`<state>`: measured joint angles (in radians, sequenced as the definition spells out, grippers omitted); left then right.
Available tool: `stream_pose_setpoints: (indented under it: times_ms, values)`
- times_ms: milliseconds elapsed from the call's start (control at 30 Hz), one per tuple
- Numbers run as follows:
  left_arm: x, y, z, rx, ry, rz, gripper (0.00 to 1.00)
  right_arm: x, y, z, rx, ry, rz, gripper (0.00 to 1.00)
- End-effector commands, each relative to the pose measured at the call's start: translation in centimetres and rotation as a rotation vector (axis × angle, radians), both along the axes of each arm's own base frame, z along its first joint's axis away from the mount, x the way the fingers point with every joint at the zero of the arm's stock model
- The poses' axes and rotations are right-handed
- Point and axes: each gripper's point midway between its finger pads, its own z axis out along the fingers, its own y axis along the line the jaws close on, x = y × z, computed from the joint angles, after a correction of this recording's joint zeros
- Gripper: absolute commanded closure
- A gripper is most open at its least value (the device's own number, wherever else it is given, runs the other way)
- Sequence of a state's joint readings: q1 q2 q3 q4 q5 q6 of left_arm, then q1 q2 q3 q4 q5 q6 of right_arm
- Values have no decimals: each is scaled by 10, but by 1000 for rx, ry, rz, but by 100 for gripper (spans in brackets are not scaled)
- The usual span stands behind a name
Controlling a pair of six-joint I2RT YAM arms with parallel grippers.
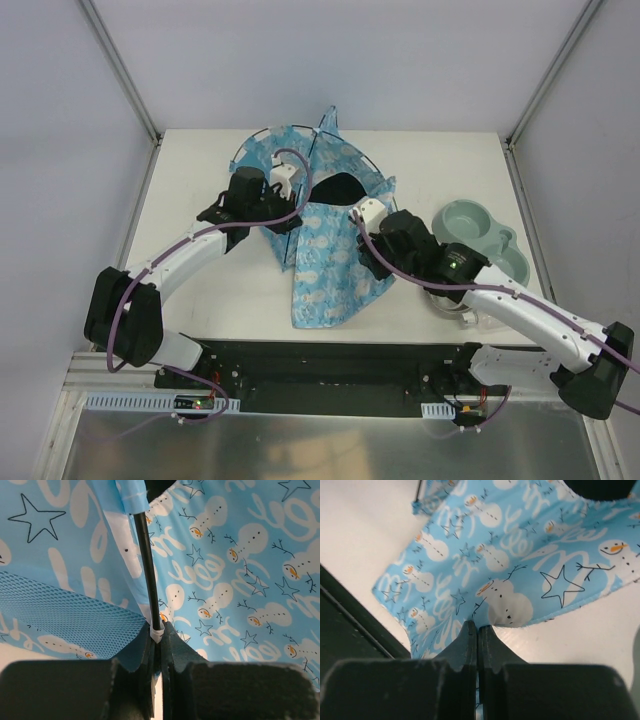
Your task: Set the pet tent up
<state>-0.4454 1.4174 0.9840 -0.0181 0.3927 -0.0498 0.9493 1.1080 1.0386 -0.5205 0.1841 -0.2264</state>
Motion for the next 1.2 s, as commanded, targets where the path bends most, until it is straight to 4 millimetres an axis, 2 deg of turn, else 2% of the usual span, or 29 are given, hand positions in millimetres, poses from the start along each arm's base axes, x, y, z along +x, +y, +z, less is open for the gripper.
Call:
stream_pose_setpoints:
  times_ms: [0, 100, 267, 400, 467, 600, 700, 867, 967, 1067, 1133, 1167]
  values:
    - [-16, -16, 15, -56, -11, -124, 100, -8, 45, 49, 285, -6, 201, 100]
    - [-14, -16, 16, -52, -16, -120, 100, -19, 50, 57, 341, 36, 260, 100]
    - [-9, -20, 23, -59, -31, -135, 100, -42, 55, 58, 363, 132, 361, 100]
    - [-9, -23, 25, -65, -20, -149, 100, -43, 56, 44, 320, 187, 385, 100]
    - [-8, -24, 24, -64, -7, -154, 100, -44, 61, 44, 317, 203, 408, 100]
    - [-7, -25, 19, -55, 18, -155, 100, -38, 78, 79, 401, 160, 445, 100]
    - [-7, -28, 19, -64, 25, -165, 100, -35, 89, 91, 421, 155, 483, 100]
    - [-12, -30, 24, -70, 13, -217, 100, -33, 101, 95, 419, 177, 532, 100]
    - [-19, -32, 34, -102, -2, -272, 100, -35, 97, 79, 397, 264, 540, 100]
    - [-25, -34, 42, -139, -1, -314, 100, -36, 86, 44, 371, 396, 518, 100]
    - [-31, -36, 43, -161, 15, -342, 100, -28, 76, 18, 347, 460, 475, 100]
    - [-33, -37, 41, -170, 32, -353, 100, -18, 71, 4, 318, 458, 434, 100]
